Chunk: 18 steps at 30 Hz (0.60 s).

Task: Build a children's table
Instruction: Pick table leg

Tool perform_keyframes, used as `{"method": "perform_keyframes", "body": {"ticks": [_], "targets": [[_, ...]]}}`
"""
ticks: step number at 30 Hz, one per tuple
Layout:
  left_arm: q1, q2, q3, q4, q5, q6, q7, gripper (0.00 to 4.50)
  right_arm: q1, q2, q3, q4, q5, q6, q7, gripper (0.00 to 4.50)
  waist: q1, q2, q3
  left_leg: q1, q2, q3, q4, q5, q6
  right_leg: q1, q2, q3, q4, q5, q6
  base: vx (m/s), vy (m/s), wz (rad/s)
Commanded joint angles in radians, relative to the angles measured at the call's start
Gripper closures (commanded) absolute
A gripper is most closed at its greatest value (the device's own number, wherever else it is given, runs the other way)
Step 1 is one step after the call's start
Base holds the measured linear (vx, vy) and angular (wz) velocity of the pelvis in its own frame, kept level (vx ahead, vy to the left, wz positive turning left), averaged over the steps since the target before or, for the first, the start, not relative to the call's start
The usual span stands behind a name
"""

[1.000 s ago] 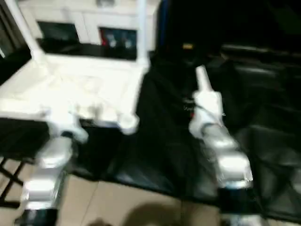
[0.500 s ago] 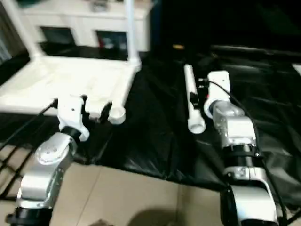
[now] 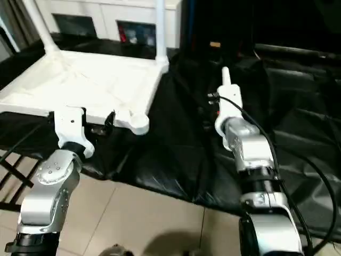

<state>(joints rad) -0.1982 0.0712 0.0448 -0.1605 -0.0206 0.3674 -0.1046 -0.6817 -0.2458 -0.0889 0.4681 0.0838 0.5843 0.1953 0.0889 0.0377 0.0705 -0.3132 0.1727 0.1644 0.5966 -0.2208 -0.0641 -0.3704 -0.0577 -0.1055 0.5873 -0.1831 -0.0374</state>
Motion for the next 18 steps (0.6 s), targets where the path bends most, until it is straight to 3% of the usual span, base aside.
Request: {"method": "perform_keyframes", "body": {"ticks": [1,2,3,4,5,7,8,9,10,12,13,14,15,16,17,18], "targets": [[-0.004,0.003,0.0,0.0,0.0,0.005,0.003,0.16,-0.023,-0.006,-0.009,0.016,0.011,-0.004,0.001,0.0,-0.023,-0.009,-0.038,0.078,0.038,-0.019,-0.065,-0.585,0.039,0.002,-0.055,-0.004,-0.141,-0.709,-0.026,0.0,0.0,0.0],[-0.004,0.003,0.0,0.0,0.0,0.005,0.003,0.16,-0.026,-0.006,-0.009,0.021,0.013,-0.005,0.002,0.0,-0.034,0.003,-0.043,0.074,0.053,-0.03,-0.084,-0.612,0.042,0.04,-0.064,-0.019,-0.135,-0.667,0.009,0.0,0.0,0.0],[-0.004,0.002,0.0,0.0,0.0,0.006,0.003,0.16,-0.032,-0.007,-0.009,0.027,0.011,-0.006,-0.001,0.0,-0.041,0.008,-0.049,0.053,0.073,-0.045,-0.108,-0.626,0.04,0.068,-0.073,-0.004,-0.099,-0.597,0.007,0.089,0.02,-0.18],[-0.003,0.002,0.0,-0.003,-0.001,0.006,0.003,0.16,-0.038,-0.009,-0.008,0.037,0.008,-0.007,-0.003,0.0,-0.046,0.004,-0.054,0.051,0.07,-0.043,-0.11,-0.609,0.039,0.071,-0.079,0.003,-0.099,-0.57,-0.007,0.096,0.014,-0.21],[-0.001,0.001,-0.001,-0.004,0.0,0.006,0.003,0.16,-0.043,-0.01,-0.007,0.046,0.004,-0.01,-0.005,0.0,-0.047,-0.007,-0.063,0.034,0.045,-0.031,-0.1,-0.51,0.042,0.086,-0.093,0.017,-0.108,-0.564,-0.04,0.096,0.014,-0.21],[0.001,0.001,-0.002,-0.006,-0.001,0.008,0.003,0.16,-0.064,-0.011,-0.013,0.08,-0.002,-0.017,-0.016,0.0,-0.036,-0.017,-0.07,0.01,0.023,-0.014,-0.086,-0.367,0.064,0.105,-0.101,0.034,-0.114,-0.583,-0.076,0.076,0.003,-0.1],[0.0,0.002,-0.002,-0.006,-0.003,0.009,0.003,0.16,-0.07,-0.01,-0.015,0.089,-0.003,-0.016,-0.017,0.0,-0.024,-0.024,-0.086,-0.027,0.004,-0.009,-0.066,-0.172,0.111,0.141,-0.102,0.051,-0.106,-0.527,-0.122,0.082,0.001,-0.08],[-0.001,0.004,-0.002,-0.006,-0.004,0.01,0.003,0.16,-0.078,-0.011,-0.016,0.102,-0.005,-0.016,-0.018,0.0,-0.023,-0.022,-0.09,-0.03,0.004,-0.011,-0.065,-0.128,0.125,0.144,-0.098,0.051,-0.099,-0.48,-0.143,0.107,0.009,-0.07],[-0.002,0.005,-0.003,-0.007,-0.006,0.011,0.001,0.16,-0.086,-0.013,-0.015,0.113,-0.007,-0.009,-0.019,0.0,-0.023,-0.013,-0.095,-0.021,0.005,-0.014,-0.067,-0.063,0.151,0.136,-0.081,0.042,-0.086,-0.37,-0.189,0.117,0.006,0.02],[-0.004,0.008,-0.005,-0.008,-0.007,0.014,-0.001,0.16,-0.099,-0.017,-0.011,0.135,-0.009,-0.003,-0.02,0.0,-0.03,-0.008,-0.102,0.006,0.015,-0.022,-0.069,0.003,0.188,0.121,-0.063,0.029,-0.056,-0.206,-0.25,0.124,0.003,0.04],[-0.004,0.011,-0.007,-0.009,-0.006,0.014,-0.003,0.16,-0.103,-0.019,-0.008,0.143,-0.011,-0.002,-0.019,0.0,-0.03,-0.006,-0.104,0.012,0.017,-0.025,-0.067,0.031,0.206,0.117,-0.059,0.026,-0.046,-0.156,-0.263,0.144,0.007,0.04],[-0.004,0.014,-0.01,-0.01,-0.005,0.014,-0.008,0.16,-0.111,-0.021,-0.007,0.158,-0.01,0.014,-0.014,0.0,-0.03,-0.005,-0.104,0.031,0.018,-0.032,-0.057,0.112,0.264,0.101,-0.053,0.024,-0.02,-0.042,-0.29,0.144,0.007,0.04],[-0.003,0.016,-0.012,-0.011,-0.003,0.01,-0.009,0.16,-0.115,-0.023,-0.004,0.164,-0.012,0.025,-0.012,0.0,-0.026,-0.005,-0.105,0.036,0.019,-0.034,-0.053,0.135,0.283,0.099,-0.054,0.025,-0.013,-0.017,-0.298,0.161,0.006,0.05],[-0.003,0.017,-0.013,-0.011,-0.002,0.008,-0.01,0.16,-0.116,-0.024,-0.003,0.166,-0.012,0.029,-0.012,0.0,-0.022,-0.008,-0.107,0.038,0.005,-0.03,-0.04,0.176,0.311,0.099,-0.054,0.032,-0.003,0.03,-0.314,0.158,-0.001,0.12],[0.0,0.02,-0.017,-0.013,-0.004,-0.003,-0.019,0.16,-0.123,-0.026,-0.002,0.18,-0.013,0.041,-0.011,0.0,-0.017,-0.01,-0.108,0.038,-0.003,-0.028,-0.033,0.195,0.32,0.101,-0.055,0.039,0.002,0.062,-0.322,0.158,-0.001,0.12],[0.004,0.03,-0.03,-0.017,-0.004,-0.006,-0.037,0.16,-0.135,-0.026,-0.008,0.201,-0.009,0.047,-0.009,0.0,-0.01,-0.016,-0.11,0.016,-0.022,-0.027,-0.015,0.275,0.338,0.112,-0.053,0.055,0.019,0.181,-0.331,0.132,0.001,0.18]]}}
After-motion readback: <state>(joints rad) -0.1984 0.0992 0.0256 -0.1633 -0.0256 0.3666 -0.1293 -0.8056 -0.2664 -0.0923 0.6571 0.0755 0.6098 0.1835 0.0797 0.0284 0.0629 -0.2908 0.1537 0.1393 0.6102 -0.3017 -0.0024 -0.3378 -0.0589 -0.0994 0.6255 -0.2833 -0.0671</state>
